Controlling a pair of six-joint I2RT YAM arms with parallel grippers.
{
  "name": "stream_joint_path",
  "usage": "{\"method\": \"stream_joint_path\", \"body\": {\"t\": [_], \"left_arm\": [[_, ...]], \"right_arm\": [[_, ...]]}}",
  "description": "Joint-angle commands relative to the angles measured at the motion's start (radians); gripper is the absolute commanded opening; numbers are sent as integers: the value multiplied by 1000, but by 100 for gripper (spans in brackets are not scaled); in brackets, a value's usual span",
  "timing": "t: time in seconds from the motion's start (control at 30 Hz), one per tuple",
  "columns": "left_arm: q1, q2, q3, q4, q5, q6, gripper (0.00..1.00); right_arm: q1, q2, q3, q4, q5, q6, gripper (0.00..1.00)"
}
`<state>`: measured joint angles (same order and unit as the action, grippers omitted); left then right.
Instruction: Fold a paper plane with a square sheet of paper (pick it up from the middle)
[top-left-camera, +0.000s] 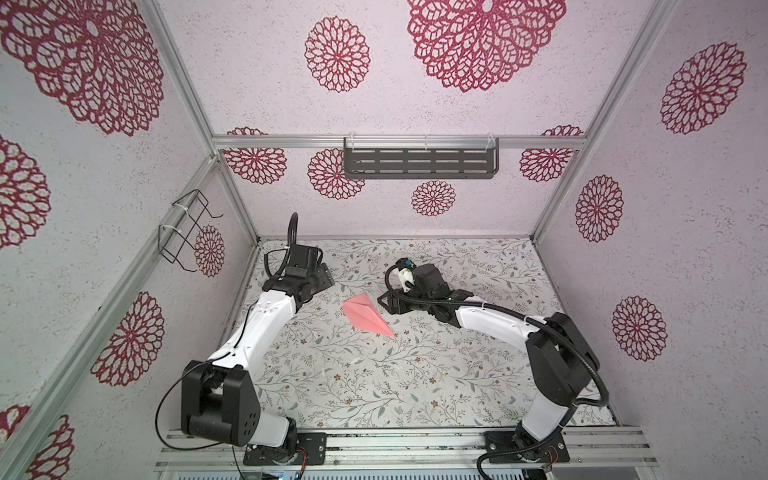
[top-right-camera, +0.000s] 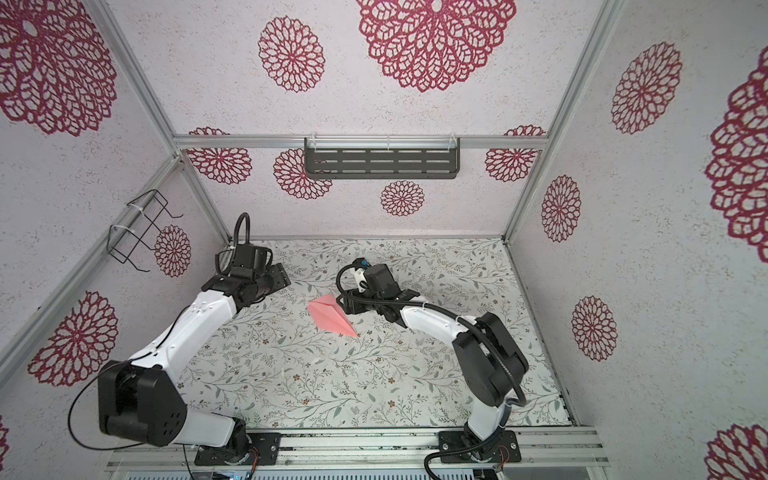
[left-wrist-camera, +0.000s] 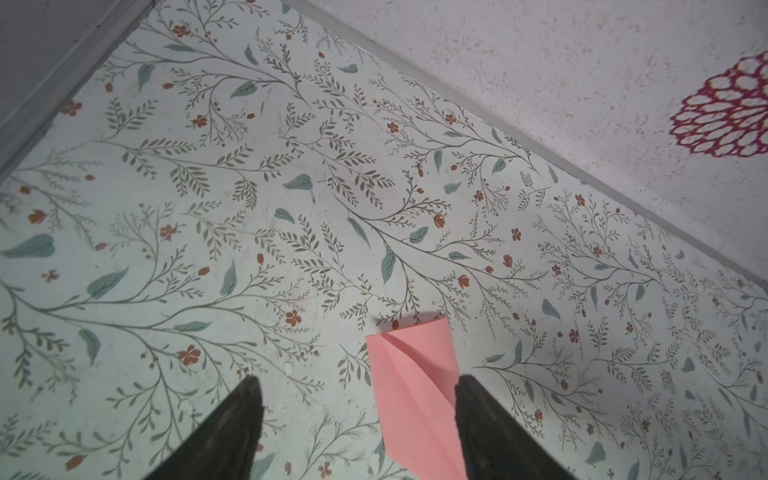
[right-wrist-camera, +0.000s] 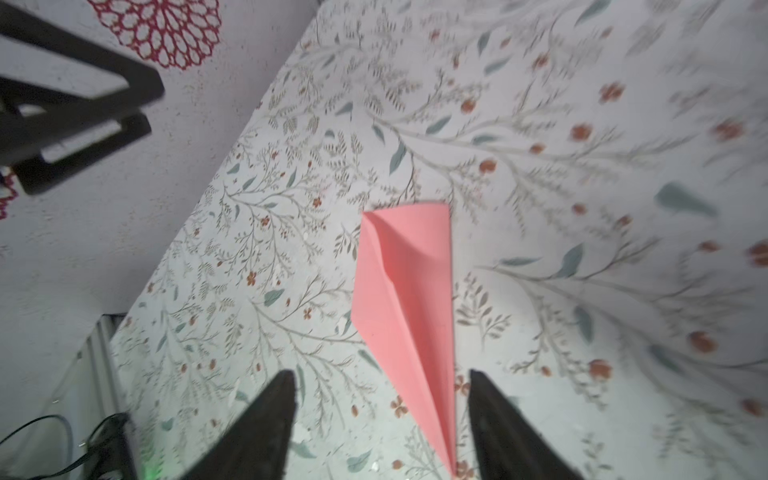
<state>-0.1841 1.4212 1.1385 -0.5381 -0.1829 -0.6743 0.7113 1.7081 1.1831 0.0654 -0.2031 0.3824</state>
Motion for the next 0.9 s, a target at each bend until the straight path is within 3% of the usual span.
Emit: {"method": "stream_joint_path", "body": {"t": [0.0,0.03,0.17,0.23,0.3,0.43,0.57,0.7,0.87], "left_arm": [[18,-83,-91,80,15,-9,91],[21,-108,-115,92,13,-7,99],[27,-201,-227,164,-12,11,97],[31,-230,-277,213,-19,20,97],[32,-251,-322,264,-9,26,97],[35,-264,-385,346,27,0,97],[44,-242,-401,380,119,-43,97],[49,-198,-396,386,202,-64,97],[55,-166,-418,427,256,-88,97]], "right_arm": [[-3,-71,-42,54,217,-120,99],[-4,-79,-46,56,248,-134,99],[-26,-91,-47,61,364,-182,99],[-52,-98,-84,124,362,-188,99],[-88,-113,-132,213,299,-170,99],[-166,-34,-38,124,124,-65,99],[-144,57,-3,135,-49,-120,99],[-89,160,75,81,-111,-189,98],[-15,288,207,-18,-210,-290,87]]}}
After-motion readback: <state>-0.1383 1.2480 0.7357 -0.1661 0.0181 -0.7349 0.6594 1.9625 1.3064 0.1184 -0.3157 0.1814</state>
